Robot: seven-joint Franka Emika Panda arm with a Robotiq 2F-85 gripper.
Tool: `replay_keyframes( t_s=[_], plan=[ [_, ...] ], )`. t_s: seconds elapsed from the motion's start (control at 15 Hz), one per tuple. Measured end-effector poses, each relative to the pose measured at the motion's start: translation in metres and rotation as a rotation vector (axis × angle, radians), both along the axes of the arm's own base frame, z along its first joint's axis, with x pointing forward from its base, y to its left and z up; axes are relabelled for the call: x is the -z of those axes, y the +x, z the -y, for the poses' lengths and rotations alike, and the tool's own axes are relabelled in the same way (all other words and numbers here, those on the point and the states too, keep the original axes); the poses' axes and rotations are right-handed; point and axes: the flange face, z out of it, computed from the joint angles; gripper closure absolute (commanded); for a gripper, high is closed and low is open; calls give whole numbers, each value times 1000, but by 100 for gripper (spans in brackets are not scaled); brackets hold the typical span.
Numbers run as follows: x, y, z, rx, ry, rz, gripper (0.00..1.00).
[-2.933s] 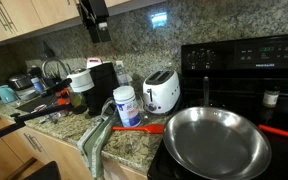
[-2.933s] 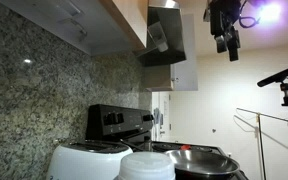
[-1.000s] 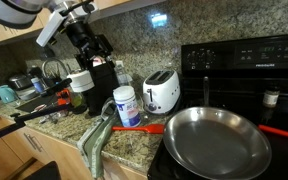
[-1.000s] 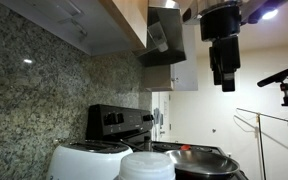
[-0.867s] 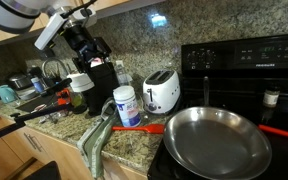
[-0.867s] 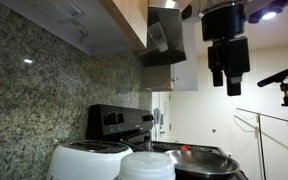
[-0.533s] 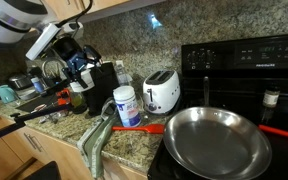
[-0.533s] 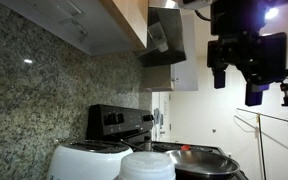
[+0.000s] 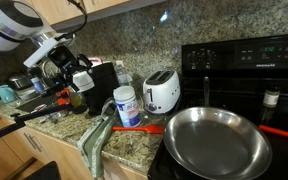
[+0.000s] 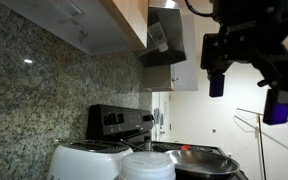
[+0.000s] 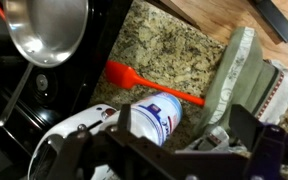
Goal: Open the lid of the container
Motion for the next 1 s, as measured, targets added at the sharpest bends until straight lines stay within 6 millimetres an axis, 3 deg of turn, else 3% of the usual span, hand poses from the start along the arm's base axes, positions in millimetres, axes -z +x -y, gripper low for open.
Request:
replay_keyframes(
  t_s=[0.2,0.67,1.0],
  plan=[
    [-7,8,-7,7,114,23,0],
    [-12,13,-5,14,132,20,0],
    [-3,24,-2,-151,184,9,0]
  ],
)
